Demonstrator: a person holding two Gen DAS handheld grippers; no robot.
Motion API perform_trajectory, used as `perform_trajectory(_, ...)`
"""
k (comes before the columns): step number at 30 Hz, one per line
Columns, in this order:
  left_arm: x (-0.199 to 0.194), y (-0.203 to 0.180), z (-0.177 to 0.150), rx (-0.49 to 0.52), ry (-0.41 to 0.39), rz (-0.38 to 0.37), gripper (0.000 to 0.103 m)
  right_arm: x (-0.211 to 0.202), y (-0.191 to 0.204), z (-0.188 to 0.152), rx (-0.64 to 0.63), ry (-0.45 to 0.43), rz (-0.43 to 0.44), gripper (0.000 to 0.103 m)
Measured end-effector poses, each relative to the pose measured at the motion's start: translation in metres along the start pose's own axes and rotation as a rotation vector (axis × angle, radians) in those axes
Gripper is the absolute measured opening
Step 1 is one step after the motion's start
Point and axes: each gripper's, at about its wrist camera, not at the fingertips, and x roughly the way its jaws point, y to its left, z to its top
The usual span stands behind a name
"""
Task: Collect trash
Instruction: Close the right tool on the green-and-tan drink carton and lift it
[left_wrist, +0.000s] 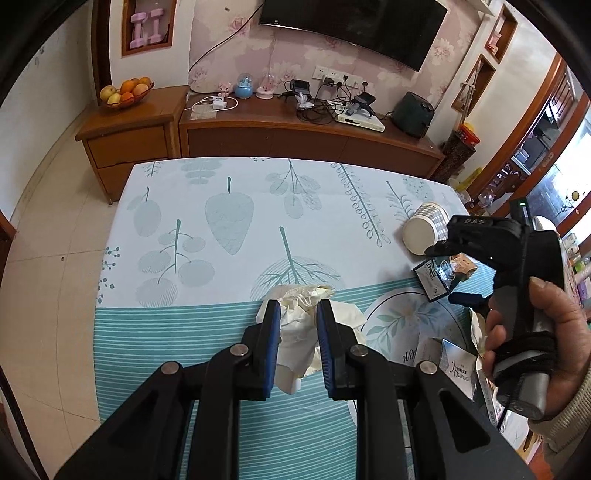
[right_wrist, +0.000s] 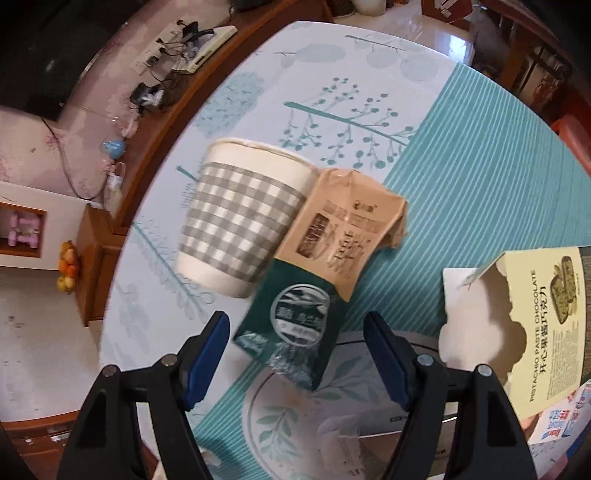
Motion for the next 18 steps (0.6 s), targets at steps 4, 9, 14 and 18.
perform_trajectory(4,-0.003,0.0,-0.002,-0.003,0.001,-0.001,0.018,0.001,-0.001,-0.003,-0.006,-0.007,-0.002,0.061)
perform_trajectory(9,-0.007,0.0,-0.006,-0.004,-0.001,0.008,0.018,-0.014,-0.007,-0.014,-0.022,-0.025,0.082,0.058)
perform_trajectory(14,-0.019,-0.004,-0.011,-0.01,-0.015,0.009,0.018,-0.041,-0.02,-0.032,-0.04,-0.026,0.185,0.057)
perform_trajectory(18,-0.034,-0.015,-0.017,-0.004,-0.029,0.008,0.018,-0.068,-0.038,-0.049,-0.051,-0.003,0.272,0.057)
